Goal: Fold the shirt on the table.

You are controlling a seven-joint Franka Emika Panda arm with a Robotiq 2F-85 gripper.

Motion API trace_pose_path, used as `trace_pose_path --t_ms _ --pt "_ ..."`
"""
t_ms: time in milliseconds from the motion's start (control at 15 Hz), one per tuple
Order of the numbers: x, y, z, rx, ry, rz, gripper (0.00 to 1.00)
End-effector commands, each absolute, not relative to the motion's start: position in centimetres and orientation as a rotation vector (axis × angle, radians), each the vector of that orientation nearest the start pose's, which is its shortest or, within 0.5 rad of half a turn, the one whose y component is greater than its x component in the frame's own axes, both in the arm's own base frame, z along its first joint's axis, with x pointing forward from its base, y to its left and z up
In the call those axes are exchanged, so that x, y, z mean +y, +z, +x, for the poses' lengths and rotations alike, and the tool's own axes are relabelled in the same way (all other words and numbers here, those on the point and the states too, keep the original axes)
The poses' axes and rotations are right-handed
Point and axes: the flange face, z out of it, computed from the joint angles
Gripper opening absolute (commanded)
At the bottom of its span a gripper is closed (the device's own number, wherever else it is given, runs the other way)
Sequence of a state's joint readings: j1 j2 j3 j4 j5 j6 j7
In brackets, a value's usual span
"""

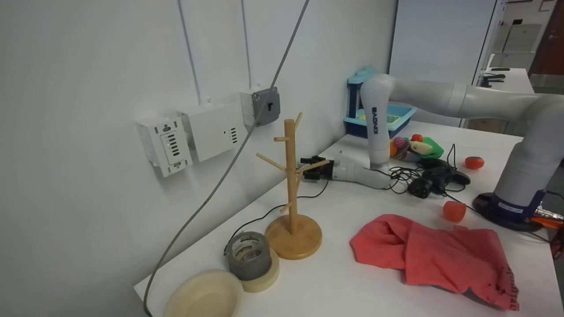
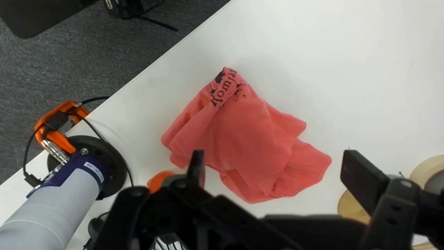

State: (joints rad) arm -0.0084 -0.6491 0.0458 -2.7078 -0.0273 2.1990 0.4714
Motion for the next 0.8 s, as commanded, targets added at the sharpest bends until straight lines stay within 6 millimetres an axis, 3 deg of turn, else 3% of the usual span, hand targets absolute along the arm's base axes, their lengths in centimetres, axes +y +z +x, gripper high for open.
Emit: trace_pose_path --t_ms 0,733 --pt "1.1 43.6 35.0 0.654 -0.247 -3.075 1.00" --pt "1.1 43.8 33.9 0.641 -0.272 -3.074 1.00"
